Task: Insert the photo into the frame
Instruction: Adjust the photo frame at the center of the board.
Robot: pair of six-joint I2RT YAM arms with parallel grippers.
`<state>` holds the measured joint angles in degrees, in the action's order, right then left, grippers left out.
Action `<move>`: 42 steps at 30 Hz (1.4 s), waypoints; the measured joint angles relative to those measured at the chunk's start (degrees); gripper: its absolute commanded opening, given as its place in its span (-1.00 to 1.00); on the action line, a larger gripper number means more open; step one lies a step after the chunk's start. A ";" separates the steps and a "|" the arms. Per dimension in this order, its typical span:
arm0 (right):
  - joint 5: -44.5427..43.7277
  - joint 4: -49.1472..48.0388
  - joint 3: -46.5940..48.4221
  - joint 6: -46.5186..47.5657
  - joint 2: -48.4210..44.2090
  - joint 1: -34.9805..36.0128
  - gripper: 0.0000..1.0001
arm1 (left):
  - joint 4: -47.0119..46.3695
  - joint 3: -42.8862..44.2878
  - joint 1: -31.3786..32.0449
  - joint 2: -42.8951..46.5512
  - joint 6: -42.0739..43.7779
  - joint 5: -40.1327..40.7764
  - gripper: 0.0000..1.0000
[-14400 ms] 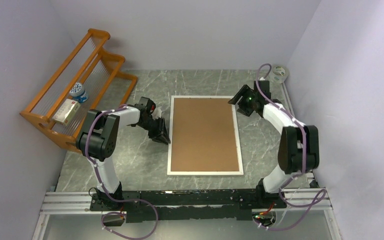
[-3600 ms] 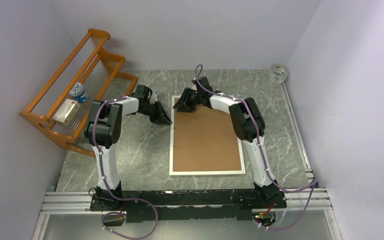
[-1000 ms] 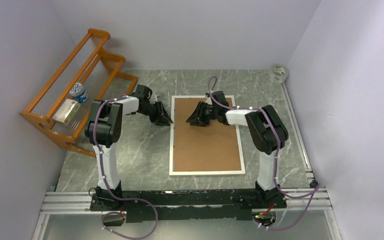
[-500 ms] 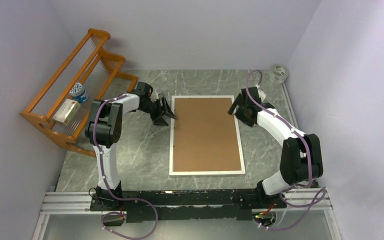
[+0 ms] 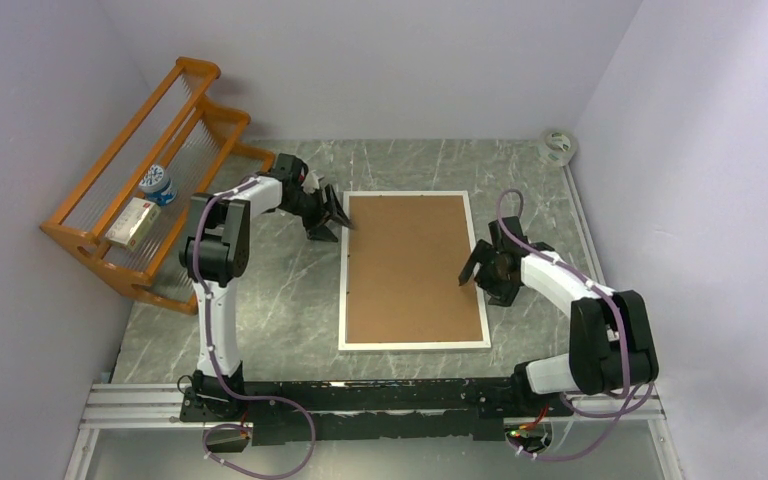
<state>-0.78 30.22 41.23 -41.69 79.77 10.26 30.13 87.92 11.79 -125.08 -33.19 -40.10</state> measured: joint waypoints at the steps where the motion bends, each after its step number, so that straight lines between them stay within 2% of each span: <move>1: 1.22 -0.22 -0.79 0.15 -0.61 0.00 0.67 | 0.09 0.55 -0.02 -0.44 0.00 -0.31 0.35; 11: 9.94 -1.62 -5.79 2.75 -5.90 2.05 0.63 | 1.11 10.43 0.31 -7.87 0.11 -5.53 0.26; 18: 12.57 -0.81 -8.09 0.09 -8.70 13.51 0.62 | -2.80 19.98 1.46 -14.80 1.05 -10.45 0.28; 25: 14.40 -2.21 -5.31 -1.84 -4.33 25.38 0.64 | -5.03 24.79 2.51 -18.27 3.61 -13.90 0.36; 30: 9.68 1.29 -1.25 -2.10 -4.04 26.99 0.65 | -0.44 27.08 2.80 -17.86 6.58 -9.20 0.51; 35: 3.02 3.17 4.63 -2.21 -7.98 26.95 0.64 | 5.57 25.51 1.42 -12.94 10.21 0.59 0.63; 39: 3.34 0.68 7.48 -0.26 -9.01 26.93 0.40 | 8.87 21.16 -2.89 -6.73 11.91 8.63 0.61; 42: 6.99 -1.99 10.58 2.32 -4.13 27.15 0.23 | 10.01 12.02 -6.43 2.47 11.72 15.47 0.56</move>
<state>6.22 28.23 51.81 -39.38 75.64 37.41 40.14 99.94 5.37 -122.61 -21.47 -24.62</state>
